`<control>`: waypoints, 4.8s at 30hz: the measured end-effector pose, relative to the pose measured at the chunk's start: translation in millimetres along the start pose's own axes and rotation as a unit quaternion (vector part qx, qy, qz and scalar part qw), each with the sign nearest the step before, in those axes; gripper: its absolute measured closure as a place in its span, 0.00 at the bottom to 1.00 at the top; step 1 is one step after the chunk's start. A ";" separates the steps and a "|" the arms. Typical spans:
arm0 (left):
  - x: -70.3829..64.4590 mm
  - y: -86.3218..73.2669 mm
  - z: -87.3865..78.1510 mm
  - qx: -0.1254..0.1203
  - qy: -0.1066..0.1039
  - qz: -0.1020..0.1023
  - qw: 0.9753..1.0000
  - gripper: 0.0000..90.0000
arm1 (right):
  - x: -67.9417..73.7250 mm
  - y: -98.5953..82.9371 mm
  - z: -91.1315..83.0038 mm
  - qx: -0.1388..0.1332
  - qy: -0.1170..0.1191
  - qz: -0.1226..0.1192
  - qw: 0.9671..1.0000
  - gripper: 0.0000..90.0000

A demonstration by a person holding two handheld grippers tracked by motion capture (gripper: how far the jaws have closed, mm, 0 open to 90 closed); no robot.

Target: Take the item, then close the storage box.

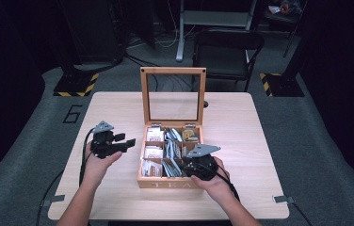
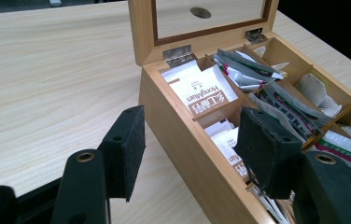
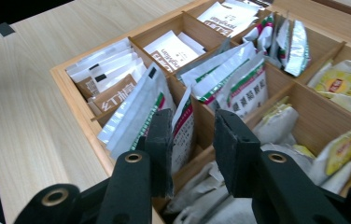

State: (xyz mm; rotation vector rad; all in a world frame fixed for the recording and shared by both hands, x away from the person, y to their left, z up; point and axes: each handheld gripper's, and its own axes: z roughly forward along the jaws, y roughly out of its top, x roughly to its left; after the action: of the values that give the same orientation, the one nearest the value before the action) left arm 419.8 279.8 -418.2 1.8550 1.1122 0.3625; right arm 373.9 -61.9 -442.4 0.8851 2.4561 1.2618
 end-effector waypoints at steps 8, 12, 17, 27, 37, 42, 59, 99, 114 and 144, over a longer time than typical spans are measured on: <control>1.2 0.1 -2.4 -0.004 0.002 -0.006 1.000 0.47 | 5.5 2.8 0.6 -0.013 0.002 -0.002 1.000 0.74; 0.7 0.1 -1.7 -0.003 0.001 -0.005 1.000 0.47 | 5.4 3.7 -0.3 -0.012 0.008 0.008 1.000 0.74; 0.8 0.1 -1.8 -0.004 0.001 -0.006 1.000 0.47 | 6.9 1.2 7.4 0.005 0.008 0.001 1.000 0.76; 2.0 -0.6 -1.5 -0.004 0.001 -0.006 1.000 0.47 | 9.3 -2.3 18.8 0.027 0.001 -0.011 1.000 0.84; 1.5 -0.8 -1.3 -0.004 0.000 -0.009 1.000 0.47 | 10.7 -3.0 25.1 0.033 0.008 -0.012 0.999 0.88; 1.8 -0.8 -1.2 -0.003 -0.001 -0.009 1.000 0.47 | 14.1 -3.5 30.6 0.040 0.011 -0.010 0.999 0.90; 3.4 -1.6 -1.2 -0.004 0.000 -0.013 1.000 0.47 | 12.1 -3.0 32.2 0.047 0.020 -0.017 0.999 1.00; 7.3 -1.4 -3.7 -0.009 0.005 -0.024 1.000 0.47 | -21.6 31.7 -55.1 -0.046 0.012 0.031 0.998 1.00; 8.3 -3.2 -2.6 -0.005 0.007 -0.026 1.000 0.47 | -41.5 26.0 -62.8 -0.047 -0.013 0.049 0.998 1.00; 13.5 -5.7 -10.9 -0.011 0.017 -0.028 0.999 0.47 | -94.2 1.6 -78.7 -0.047 -0.104 0.103 0.988 1.00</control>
State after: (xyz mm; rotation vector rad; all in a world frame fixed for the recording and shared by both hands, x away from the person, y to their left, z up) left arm 417.2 297.8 -419.5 1.7996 1.1763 0.3729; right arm 412.1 -170.4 -399.7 1.2038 2.1709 1.2672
